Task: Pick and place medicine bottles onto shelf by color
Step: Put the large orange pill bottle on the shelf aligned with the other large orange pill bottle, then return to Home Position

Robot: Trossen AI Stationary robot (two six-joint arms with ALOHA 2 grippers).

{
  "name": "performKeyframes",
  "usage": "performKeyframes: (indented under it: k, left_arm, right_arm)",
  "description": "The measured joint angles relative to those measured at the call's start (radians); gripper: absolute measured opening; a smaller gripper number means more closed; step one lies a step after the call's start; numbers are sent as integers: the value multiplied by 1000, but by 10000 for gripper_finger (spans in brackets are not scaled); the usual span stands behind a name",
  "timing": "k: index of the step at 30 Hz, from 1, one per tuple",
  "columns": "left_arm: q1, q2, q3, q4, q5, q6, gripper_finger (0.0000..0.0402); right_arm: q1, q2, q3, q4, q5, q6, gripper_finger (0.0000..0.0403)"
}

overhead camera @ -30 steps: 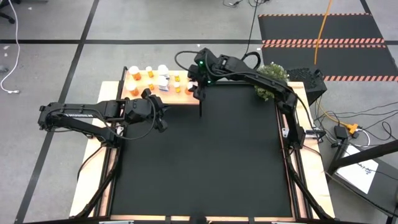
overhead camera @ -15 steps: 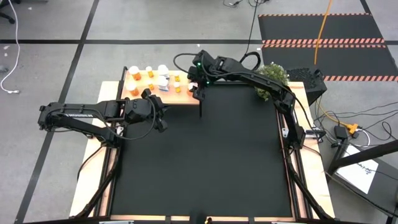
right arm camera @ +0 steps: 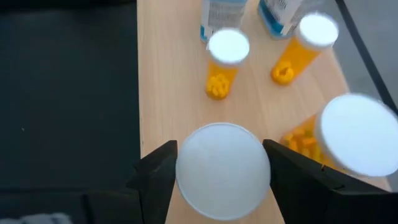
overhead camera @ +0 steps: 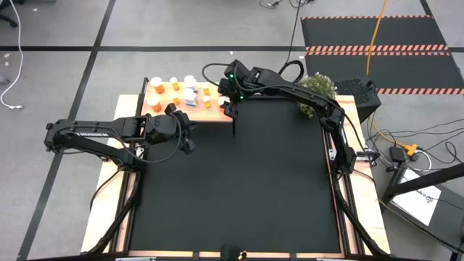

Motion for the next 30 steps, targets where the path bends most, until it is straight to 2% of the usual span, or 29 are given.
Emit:
performKeyframes:
  k: [22, 27, 30]
  left_arm:
    - [0, 0, 0, 0, 0, -1, 26]
    - [0, 0, 0, -4, 0, -1, 26]
    - [0, 0, 0, -4, 0, 1, 26]
  right_arm:
    - [1, -7, -1, 65, 5, 21, 238]
    - [18, -59, -1, 65, 6, 21, 238]
    - [45, -116, 0, -13, 5, 21, 238]
